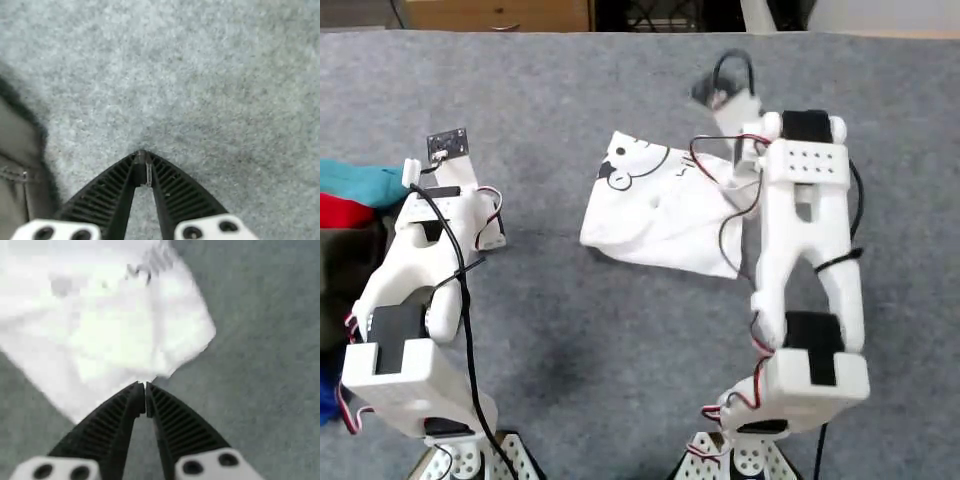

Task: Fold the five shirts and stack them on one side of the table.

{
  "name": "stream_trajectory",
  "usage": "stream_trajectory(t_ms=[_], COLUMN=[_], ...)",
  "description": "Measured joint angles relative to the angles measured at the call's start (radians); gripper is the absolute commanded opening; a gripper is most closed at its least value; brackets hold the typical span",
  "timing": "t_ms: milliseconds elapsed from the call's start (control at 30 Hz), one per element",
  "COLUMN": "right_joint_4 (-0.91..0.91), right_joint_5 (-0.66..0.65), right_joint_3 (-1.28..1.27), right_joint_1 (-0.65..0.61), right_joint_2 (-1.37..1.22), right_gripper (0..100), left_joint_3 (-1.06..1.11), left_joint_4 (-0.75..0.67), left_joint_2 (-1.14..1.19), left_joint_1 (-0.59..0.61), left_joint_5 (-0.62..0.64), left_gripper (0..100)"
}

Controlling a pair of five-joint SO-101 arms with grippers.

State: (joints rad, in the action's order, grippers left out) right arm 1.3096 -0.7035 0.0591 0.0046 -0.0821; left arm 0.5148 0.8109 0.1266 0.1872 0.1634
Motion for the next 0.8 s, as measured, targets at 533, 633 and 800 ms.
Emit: stream_trajectory(t_ms=[533,633,800], right_joint_4=[-0.121,0.002,0.193], right_joint_5=[0.054,0.069,0.072], right_joint_3=[0.224,0.264,0.267], right_joint_1=[-0.147,-0.147,-0.147], right_joint_2=[-0.423,-0.423,-0.423], right_gripper=[1.5,1.5,1.5], left_joint_3=[0.0,0.0,0.0], left_joint_4=[0.0,0.0,0.0], left_joint_2=[0.0,0.0,0.0], left_joint_1=[0.0,0.0,0.0], left_joint_5=[0.0,0.0,0.008], left_gripper=[3,3,3])
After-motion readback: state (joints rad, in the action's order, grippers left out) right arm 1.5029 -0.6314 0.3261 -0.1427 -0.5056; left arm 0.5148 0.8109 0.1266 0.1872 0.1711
